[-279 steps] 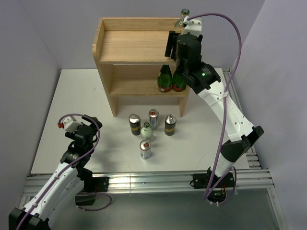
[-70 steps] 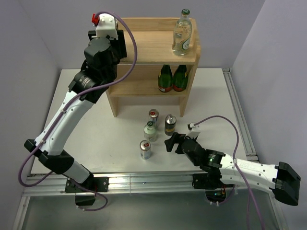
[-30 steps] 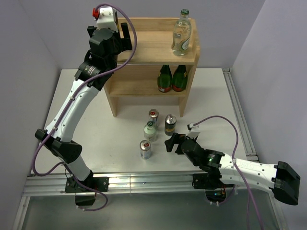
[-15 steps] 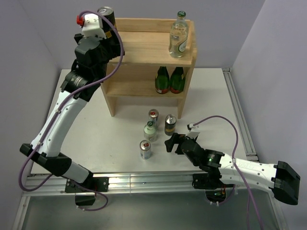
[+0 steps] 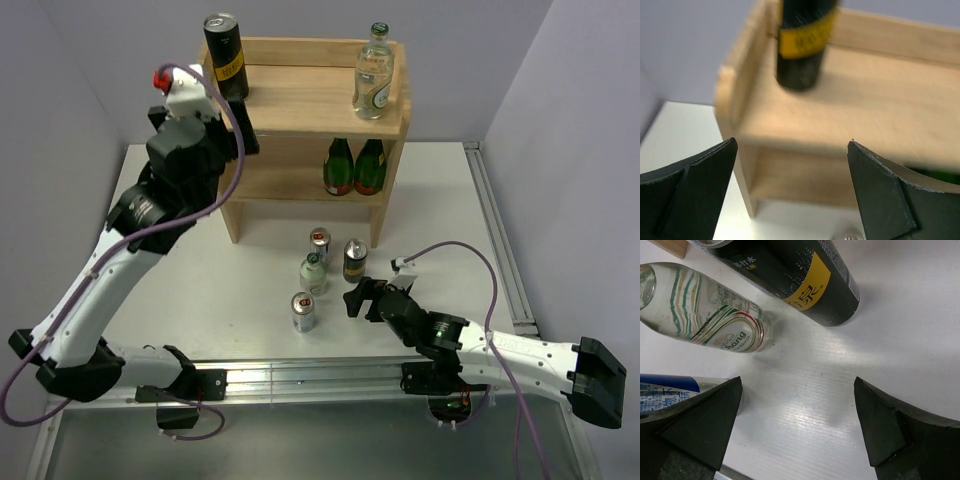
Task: Place and organize the beverage onto the shelf
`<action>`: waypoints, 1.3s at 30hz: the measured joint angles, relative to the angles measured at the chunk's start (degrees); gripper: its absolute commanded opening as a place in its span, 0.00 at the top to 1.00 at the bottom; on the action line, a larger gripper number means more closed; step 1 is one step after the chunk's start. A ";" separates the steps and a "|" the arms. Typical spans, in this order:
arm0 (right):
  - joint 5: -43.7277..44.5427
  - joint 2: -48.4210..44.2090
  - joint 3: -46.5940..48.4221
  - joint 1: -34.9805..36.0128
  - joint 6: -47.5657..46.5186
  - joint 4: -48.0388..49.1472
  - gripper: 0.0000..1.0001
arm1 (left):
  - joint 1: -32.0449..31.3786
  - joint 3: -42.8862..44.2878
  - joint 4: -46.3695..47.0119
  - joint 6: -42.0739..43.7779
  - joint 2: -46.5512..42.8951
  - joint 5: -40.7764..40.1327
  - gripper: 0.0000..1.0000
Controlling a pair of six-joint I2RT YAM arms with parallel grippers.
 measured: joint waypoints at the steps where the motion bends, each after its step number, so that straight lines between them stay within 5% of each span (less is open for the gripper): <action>1: 0.00 -0.11 -0.02 0.00 0.00 0.00 0.00 | -1.90 -1.68 -0.70 -0.68 -1.53 -0.07 0.01; 12: 0.92 -9.73 0.98 0.50 -1.90 -3.65 0.00 | -20.76 -28.35 -0.17 -11.37 -18.69 5.62 0.01; 21: 9.18 -13.62 15.80 1.18 -2.01 -17.73 0.00 | -36.87 -39.67 8.55 -17.59 -3.76 6.82 0.01; 39: 16.17 -17.27 18.05 1.18 0.26 -31.08 0.00 | -37.59 -42.05 24.76 -26.29 15.19 6.05 0.01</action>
